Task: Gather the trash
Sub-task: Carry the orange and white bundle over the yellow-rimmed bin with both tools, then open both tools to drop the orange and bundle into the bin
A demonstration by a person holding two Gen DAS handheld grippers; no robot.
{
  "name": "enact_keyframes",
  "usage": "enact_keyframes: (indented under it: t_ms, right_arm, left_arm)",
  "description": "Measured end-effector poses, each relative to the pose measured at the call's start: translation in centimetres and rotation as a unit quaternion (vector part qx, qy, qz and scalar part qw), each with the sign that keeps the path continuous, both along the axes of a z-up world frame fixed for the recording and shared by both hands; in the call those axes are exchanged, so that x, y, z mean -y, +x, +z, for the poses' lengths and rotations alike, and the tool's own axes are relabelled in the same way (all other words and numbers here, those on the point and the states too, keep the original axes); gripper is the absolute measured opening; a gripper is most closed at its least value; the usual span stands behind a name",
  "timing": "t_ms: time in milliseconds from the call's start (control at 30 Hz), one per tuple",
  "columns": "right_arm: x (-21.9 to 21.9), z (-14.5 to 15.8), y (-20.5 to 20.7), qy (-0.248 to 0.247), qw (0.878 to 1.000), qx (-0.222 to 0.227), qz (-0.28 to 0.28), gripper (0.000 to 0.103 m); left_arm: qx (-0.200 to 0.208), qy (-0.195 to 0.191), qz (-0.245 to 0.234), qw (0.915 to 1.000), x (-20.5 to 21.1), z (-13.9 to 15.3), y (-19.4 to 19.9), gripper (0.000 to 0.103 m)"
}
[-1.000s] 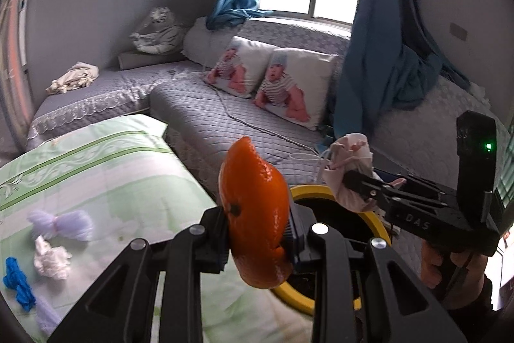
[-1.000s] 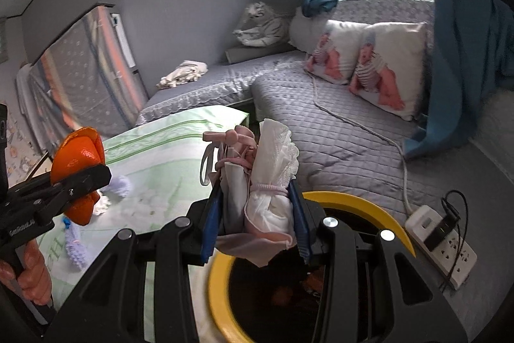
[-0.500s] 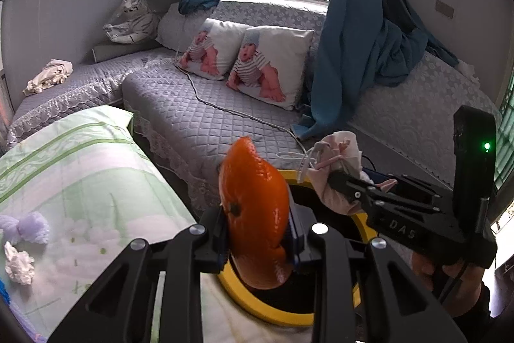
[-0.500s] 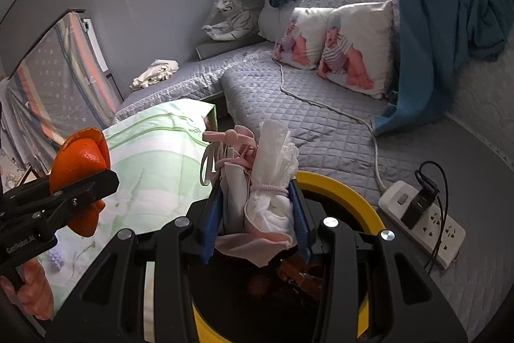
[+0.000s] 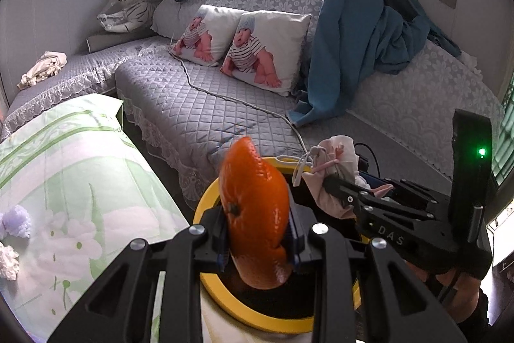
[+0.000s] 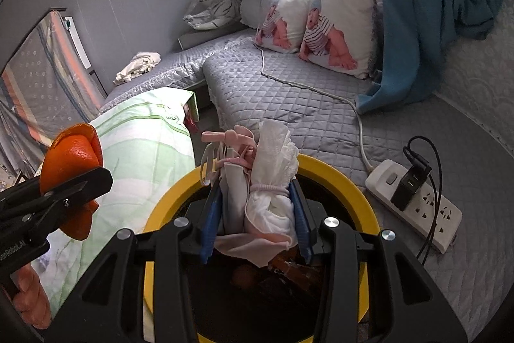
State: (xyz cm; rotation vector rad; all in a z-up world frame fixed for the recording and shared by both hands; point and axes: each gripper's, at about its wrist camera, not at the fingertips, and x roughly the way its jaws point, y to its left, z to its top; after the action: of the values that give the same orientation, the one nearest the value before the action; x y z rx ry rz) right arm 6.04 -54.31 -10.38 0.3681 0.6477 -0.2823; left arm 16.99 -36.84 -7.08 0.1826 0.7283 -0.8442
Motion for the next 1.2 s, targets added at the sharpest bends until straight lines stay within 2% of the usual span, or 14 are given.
enact_keyframes:
  t_ms: [567,800,867,933,1000,1200]
  right_arm:
    - [1.1,-1.8,0.6,0.008,0.999,-0.031,-0.019,0.041]
    - [1.6,-2.2,0.5,0.009,0.999,-0.038,-0.031,0.051]
    - [2.1,-2.3,0.4,0.015,0.998,-0.036,-0.039,0.058]
    - [2.3,-2.2,0.3,0.016,0.998,-0.036,-0.045,0.060]
    - [2.4,-2.2,0.1,0.017,0.998,-0.036,-0.050,0.061]
    - [2.3,-1.2,-0.6,0.015,0.998,-0.023,-0.058,0.065]
  left_arm:
    - [-0.025,0.011,0.008,0.9996,1.2,-2.2,1.0,0.027]
    - [-0.038,0.010,0.014,0.9991,1.0,-2.6,1.6,0.032]
    - [-0.042,0.009,0.020,0.9989,0.7,-2.8,1.7,0.039]
    - [-0.039,0.005,0.026,0.9989,0.3,-2.6,1.9,0.047]
    - [-0.031,0.000,0.036,0.9989,-0.2,-2.3,1.9,0.065]
    - [-0.022,-0.021,0.055,0.9980,-1.7,-1.2,2.2,0.078]
